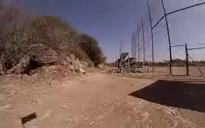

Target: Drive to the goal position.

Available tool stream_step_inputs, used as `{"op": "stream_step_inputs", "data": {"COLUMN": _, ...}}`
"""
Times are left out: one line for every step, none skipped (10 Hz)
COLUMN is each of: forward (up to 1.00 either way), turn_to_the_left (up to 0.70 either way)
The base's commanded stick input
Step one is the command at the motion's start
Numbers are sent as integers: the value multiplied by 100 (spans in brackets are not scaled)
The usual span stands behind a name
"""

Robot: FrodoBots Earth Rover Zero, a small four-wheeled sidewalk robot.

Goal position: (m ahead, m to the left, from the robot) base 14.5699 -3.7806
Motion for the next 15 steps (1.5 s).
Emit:
{"op": "stream_step_inputs", "data": {"forward": 50, "turn_to_the_left": 0}}
{"op": "stream_step_inputs", "data": {"forward": 50, "turn_to_the_left": 0}}
{"op": "stream_step_inputs", "data": {"forward": 50, "turn_to_the_left": 0}}
{"op": "stream_step_inputs", "data": {"forward": 50, "turn_to_the_left": 0}}
{"op": "stream_step_inputs", "data": {"forward": 50, "turn_to_the_left": 0}}
{"op": "stream_step_inputs", "data": {"forward": 50, "turn_to_the_left": 0}}
{"op": "stream_step_inputs", "data": {"forward": 50, "turn_to_the_left": 0}}
{"op": "stream_step_inputs", "data": {"forward": 50, "turn_to_the_left": 0}}
{"op": "stream_step_inputs", "data": {"forward": 50, "turn_to_the_left": 0}}
{"op": "stream_step_inputs", "data": {"forward": 50, "turn_to_the_left": 0}}
{"op": "stream_step_inputs", "data": {"forward": 50, "turn_to_the_left": 0}}
{"op": "stream_step_inputs", "data": {"forward": 50, "turn_to_the_left": 0}}
{"op": "stream_step_inputs", "data": {"forward": 50, "turn_to_the_left": 0}}
{"op": "stream_step_inputs", "data": {"forward": 50, "turn_to_the_left": 0}}
{"op": "stream_step_inputs", "data": {"forward": 50, "turn_to_the_left": 0}}
